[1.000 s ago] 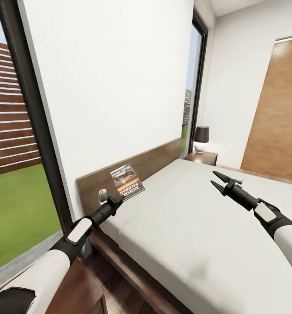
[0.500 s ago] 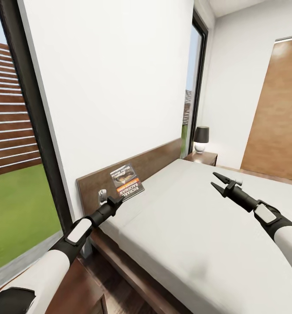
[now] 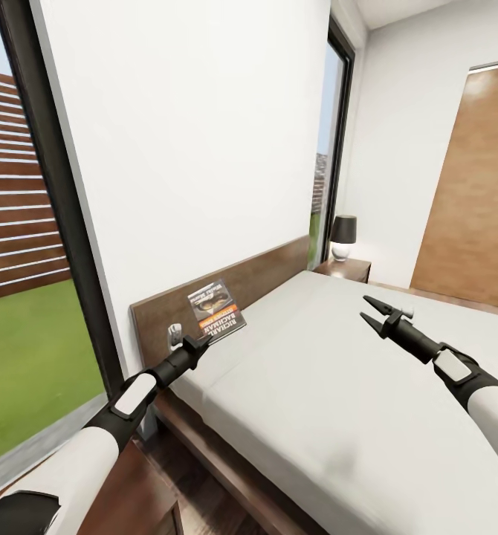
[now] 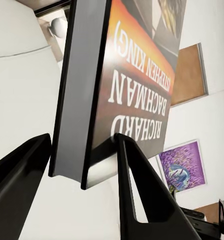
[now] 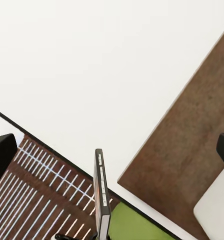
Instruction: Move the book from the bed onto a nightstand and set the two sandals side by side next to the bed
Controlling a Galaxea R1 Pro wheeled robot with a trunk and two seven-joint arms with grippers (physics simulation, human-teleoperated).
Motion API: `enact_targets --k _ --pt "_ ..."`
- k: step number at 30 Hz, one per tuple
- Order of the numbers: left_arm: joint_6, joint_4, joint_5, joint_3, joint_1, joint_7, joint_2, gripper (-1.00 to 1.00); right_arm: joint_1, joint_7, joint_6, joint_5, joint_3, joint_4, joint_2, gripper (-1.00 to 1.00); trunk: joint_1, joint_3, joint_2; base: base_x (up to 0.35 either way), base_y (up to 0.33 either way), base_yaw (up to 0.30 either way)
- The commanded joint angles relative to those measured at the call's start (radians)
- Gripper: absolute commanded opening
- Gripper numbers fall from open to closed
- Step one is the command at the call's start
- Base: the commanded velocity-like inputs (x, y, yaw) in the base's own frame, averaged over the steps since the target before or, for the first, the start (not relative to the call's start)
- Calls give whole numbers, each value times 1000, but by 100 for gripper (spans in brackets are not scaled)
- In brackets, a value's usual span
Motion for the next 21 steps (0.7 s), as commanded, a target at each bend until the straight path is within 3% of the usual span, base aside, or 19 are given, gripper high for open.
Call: enact_targets --k 1,10,21 --pt "4 0 11 -5 -1 -1 1 -100 -1 2 5 -10 9 1 -1 100 0 -1 -1 0 0 0" --pt "4 8 8 -5 2 -1 6 -100 -1 0 -33 -11 9 3 -1 100 0 -1 -1 0 0 32" --pt "4 28 8 -5 4 -1 7 -100 -1 -1 -39 -13 10 3 0 100 0 -1 -1 0 0 207"
